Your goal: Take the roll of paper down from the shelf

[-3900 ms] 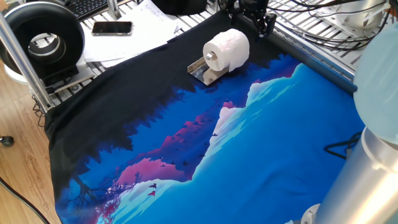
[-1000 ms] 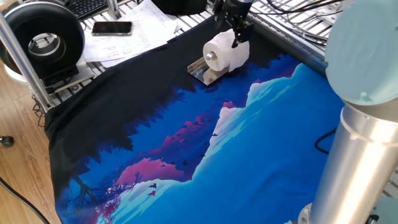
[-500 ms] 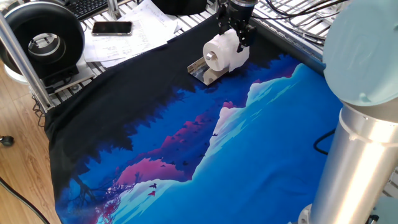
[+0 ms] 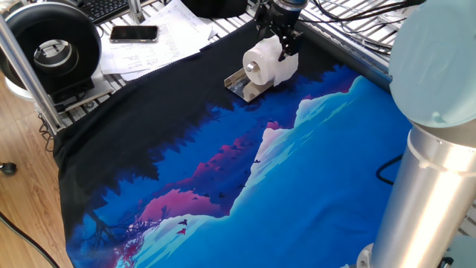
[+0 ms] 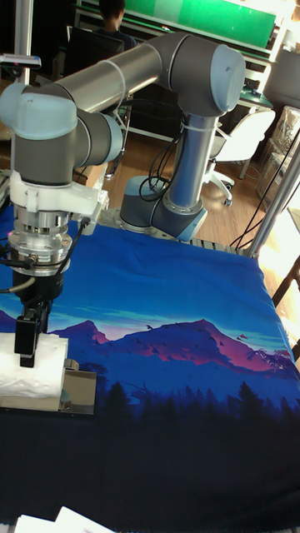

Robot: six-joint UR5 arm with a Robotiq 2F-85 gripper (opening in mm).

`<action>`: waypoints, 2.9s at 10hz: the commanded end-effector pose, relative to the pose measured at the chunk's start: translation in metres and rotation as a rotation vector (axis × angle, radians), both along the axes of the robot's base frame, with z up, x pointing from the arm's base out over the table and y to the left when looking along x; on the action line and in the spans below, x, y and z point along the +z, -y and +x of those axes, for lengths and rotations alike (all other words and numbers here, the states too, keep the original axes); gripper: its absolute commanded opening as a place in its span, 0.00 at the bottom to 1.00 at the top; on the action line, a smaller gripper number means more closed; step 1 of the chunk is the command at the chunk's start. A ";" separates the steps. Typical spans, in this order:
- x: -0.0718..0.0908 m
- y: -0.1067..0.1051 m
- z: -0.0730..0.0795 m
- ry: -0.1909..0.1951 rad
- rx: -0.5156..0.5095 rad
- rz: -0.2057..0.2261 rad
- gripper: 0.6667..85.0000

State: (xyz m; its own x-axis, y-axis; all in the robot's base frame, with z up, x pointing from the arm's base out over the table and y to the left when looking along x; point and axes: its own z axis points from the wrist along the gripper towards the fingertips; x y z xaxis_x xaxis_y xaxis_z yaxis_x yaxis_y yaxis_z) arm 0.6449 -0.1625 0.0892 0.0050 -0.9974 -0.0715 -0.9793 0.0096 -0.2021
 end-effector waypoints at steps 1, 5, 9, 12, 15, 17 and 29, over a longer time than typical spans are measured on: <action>-0.003 -0.005 0.003 0.008 0.012 0.022 1.00; -0.009 -0.008 -0.009 -0.042 0.004 0.034 1.00; -0.013 -0.011 -0.004 -0.027 0.015 0.058 1.00; -0.017 -0.010 -0.006 -0.035 0.007 0.055 1.00; -0.020 -0.017 -0.012 -0.063 -0.018 0.087 0.98; -0.021 -0.014 -0.016 -0.079 -0.029 0.076 0.82; -0.009 -0.050 -0.022 -0.110 -0.115 0.140 0.81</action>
State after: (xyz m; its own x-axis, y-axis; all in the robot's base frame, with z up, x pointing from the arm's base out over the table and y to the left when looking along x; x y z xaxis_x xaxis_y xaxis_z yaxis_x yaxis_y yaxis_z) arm 0.6261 -0.1256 0.0832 -0.0769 -0.9807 -0.1797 -0.9916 0.0940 -0.0884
